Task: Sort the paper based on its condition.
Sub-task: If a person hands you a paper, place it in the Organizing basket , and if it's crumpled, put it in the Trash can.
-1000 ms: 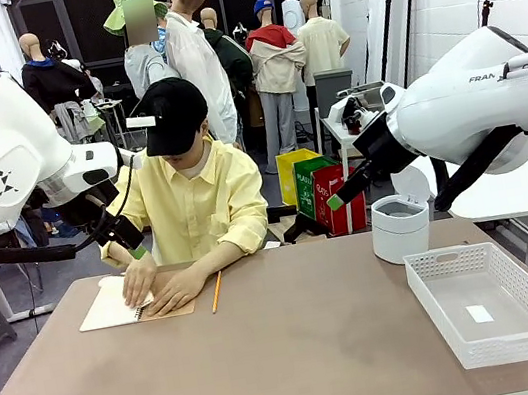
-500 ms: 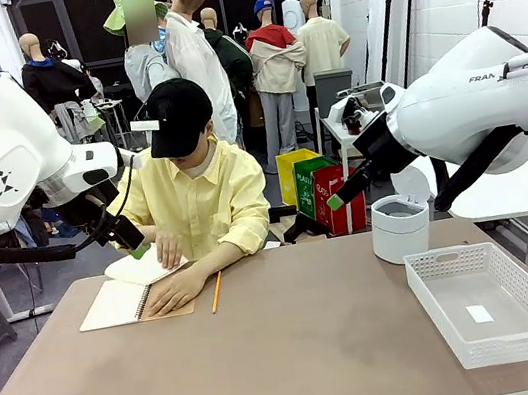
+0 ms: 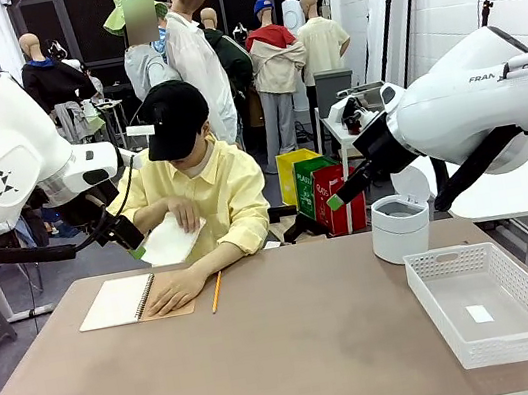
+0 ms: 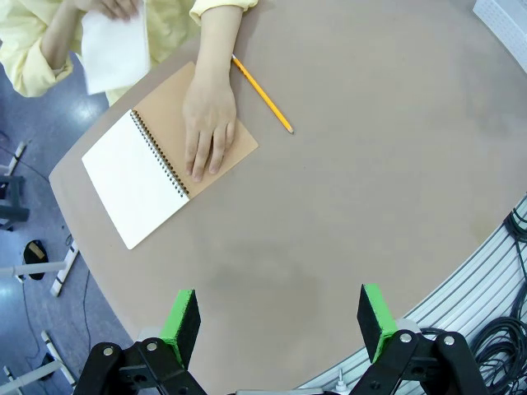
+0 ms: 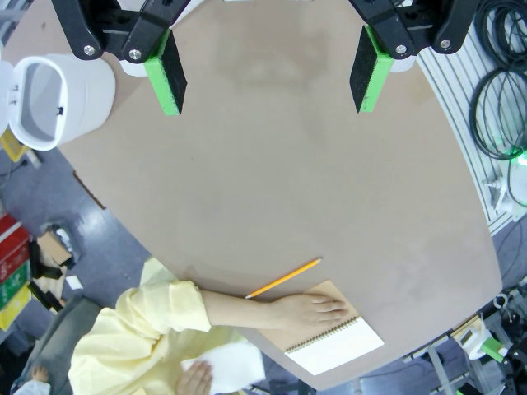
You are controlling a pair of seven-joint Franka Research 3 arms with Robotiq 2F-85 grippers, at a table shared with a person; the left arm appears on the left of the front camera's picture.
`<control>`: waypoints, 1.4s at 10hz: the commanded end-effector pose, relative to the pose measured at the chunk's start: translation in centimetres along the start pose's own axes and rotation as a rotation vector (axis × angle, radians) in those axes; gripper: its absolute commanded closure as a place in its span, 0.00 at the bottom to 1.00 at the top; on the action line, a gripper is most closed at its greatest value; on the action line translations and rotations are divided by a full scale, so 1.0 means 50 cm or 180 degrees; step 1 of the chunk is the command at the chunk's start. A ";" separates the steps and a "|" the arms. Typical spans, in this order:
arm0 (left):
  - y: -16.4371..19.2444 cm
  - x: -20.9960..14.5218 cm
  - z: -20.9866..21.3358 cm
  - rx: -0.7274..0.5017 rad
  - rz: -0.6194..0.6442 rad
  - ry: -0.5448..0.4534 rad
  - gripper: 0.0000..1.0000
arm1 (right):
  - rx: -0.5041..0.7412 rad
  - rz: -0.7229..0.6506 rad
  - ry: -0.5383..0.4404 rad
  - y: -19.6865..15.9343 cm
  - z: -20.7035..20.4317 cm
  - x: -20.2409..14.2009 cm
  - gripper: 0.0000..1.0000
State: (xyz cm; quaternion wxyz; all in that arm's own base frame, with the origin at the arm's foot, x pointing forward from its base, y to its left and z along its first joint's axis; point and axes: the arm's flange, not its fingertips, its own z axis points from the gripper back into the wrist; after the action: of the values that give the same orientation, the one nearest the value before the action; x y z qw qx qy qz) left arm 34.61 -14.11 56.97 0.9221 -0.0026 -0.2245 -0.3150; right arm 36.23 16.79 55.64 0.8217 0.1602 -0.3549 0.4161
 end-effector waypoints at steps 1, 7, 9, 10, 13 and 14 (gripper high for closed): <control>0.001 0.000 0.001 0.0005 -0.0002 -0.0001 0.00 | 0.0006 0.0007 0.0025 0.000 0.001 0.002 0.00; 0.001 0.000 0.001 0.0005 -0.0002 -0.0001 0.00 | 0.0006 0.0007 0.0025 0.000 0.001 0.002 0.00; 0.001 0.000 0.001 0.0005 -0.0002 -0.0001 0.00 | 0.0006 0.0007 0.0025 0.000 0.001 0.002 0.00; 0.001 0.000 0.001 0.0005 -0.0002 -0.0001 0.00 | 0.0006 0.0007 0.0025 0.000 0.001 0.002 0.00; 0.001 0.000 0.001 0.0005 -0.0002 -0.0001 0.00 | 0.0006 0.0007 0.0025 0.000 0.001 0.002 0.00; 0.001 0.000 0.001 0.0005 -0.0002 -0.0001 0.00 | 0.0006 0.0007 0.0025 0.000 0.001 0.002 0.00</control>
State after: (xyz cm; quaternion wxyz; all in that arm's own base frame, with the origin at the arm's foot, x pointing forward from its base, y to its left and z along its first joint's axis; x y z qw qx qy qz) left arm 34.61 -14.11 56.97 0.9221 -0.0026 -0.2245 -0.3150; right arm 36.23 16.79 55.64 0.8217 0.1602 -0.3549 0.4161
